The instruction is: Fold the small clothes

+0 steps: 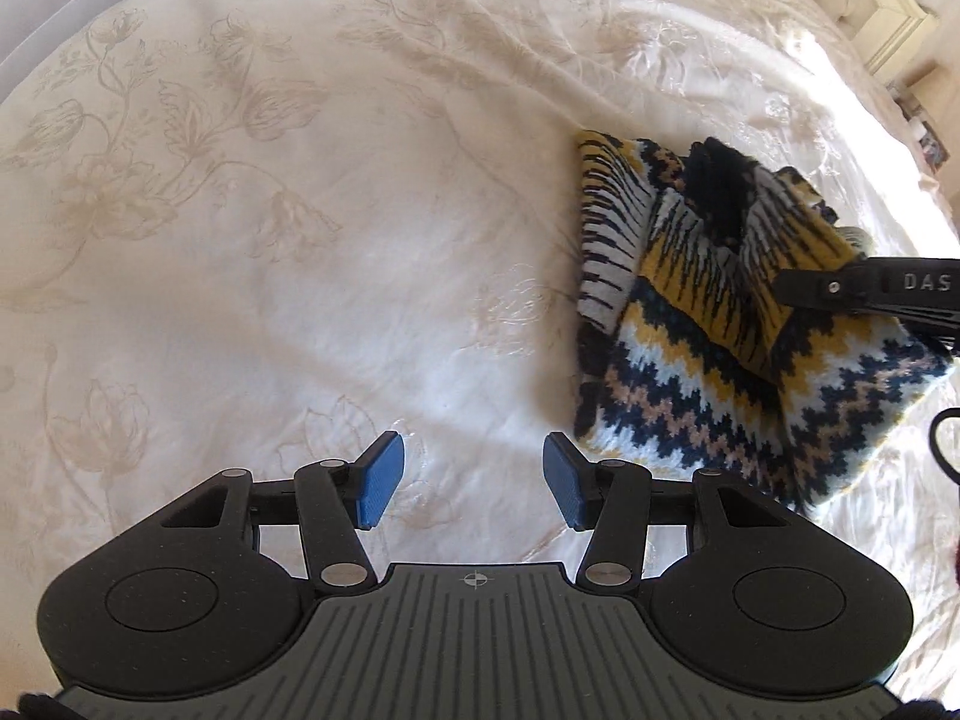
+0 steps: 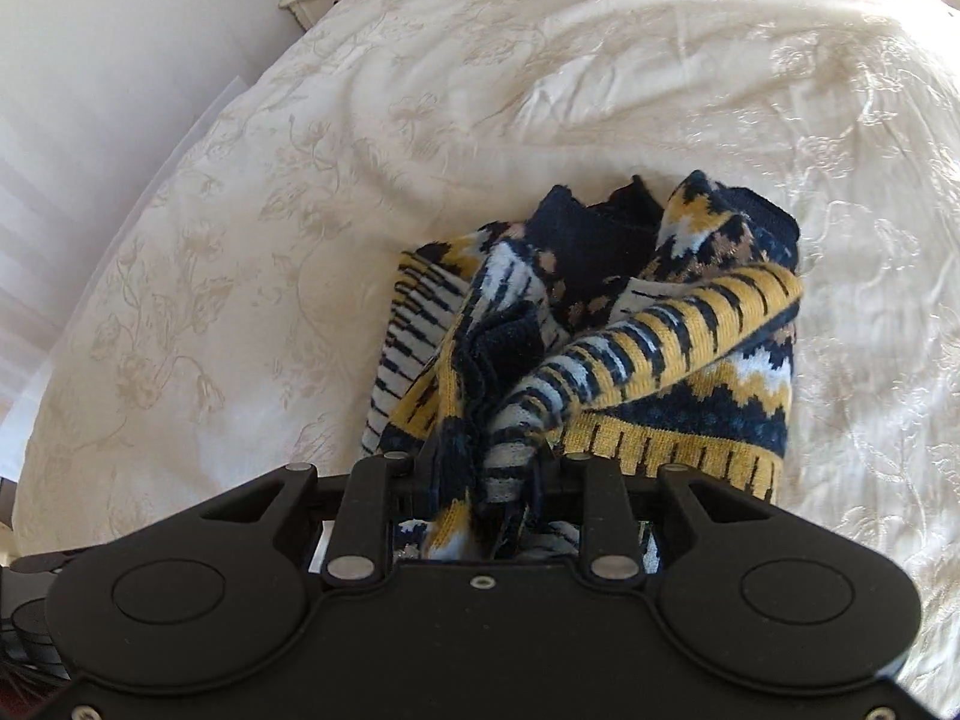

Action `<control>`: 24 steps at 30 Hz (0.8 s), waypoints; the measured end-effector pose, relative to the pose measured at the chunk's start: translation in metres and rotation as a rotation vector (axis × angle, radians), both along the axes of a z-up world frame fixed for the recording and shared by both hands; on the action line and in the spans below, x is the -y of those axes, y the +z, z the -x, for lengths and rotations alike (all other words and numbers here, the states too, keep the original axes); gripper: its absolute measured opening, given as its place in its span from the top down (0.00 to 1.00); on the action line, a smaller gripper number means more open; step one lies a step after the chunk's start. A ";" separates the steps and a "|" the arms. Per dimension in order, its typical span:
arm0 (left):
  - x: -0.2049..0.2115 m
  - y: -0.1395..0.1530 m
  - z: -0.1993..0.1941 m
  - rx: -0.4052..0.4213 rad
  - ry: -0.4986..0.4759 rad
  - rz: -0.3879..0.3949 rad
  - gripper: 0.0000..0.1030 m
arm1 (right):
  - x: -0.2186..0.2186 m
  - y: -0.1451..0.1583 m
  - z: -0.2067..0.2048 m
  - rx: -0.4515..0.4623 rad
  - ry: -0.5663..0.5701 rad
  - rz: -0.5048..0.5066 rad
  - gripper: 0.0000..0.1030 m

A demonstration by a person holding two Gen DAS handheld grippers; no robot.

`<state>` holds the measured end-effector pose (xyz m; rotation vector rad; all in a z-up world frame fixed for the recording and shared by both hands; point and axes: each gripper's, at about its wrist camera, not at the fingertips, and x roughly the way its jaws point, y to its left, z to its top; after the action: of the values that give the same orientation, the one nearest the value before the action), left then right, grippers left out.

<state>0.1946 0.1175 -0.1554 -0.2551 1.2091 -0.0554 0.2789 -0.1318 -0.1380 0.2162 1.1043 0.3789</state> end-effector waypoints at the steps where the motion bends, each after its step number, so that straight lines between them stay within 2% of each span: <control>1: -0.004 -0.001 0.000 -0.003 0.000 0.003 0.52 | -0.010 -0.003 -0.001 -0.004 0.012 0.022 0.65; 7: -0.022 -0.007 0.000 -0.018 0.016 0.017 0.52 | -0.052 -0.015 0.000 -0.017 0.088 0.153 0.65; 10: -0.026 -0.011 0.000 -0.031 0.019 0.025 0.52 | -0.069 -0.020 -0.001 -0.028 0.127 0.204 0.58; 12: -0.028 -0.012 0.000 -0.036 0.022 0.026 0.52 | -0.074 -0.020 0.001 -0.021 0.146 0.165 0.48; 13: -0.029 -0.012 0.000 -0.037 0.023 0.026 0.52 | -0.076 -0.016 0.003 -0.006 0.153 0.128 0.47; 15: -0.029 -0.012 -0.002 -0.037 0.024 0.028 0.52 | -0.074 -0.008 0.009 0.019 0.166 0.043 0.47; 19: -0.027 -0.008 -0.008 -0.027 0.011 0.029 0.52 | -0.053 0.010 0.021 0.062 0.138 -0.064 0.47; 24: -0.015 0.003 -0.021 0.004 -0.031 0.041 0.52 | -0.011 0.026 0.039 0.099 0.017 -0.114 0.46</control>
<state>0.2153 0.1326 -0.1528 -0.2717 1.2094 -0.1080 0.2400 -0.1205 -0.1117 0.2860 0.9890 0.4634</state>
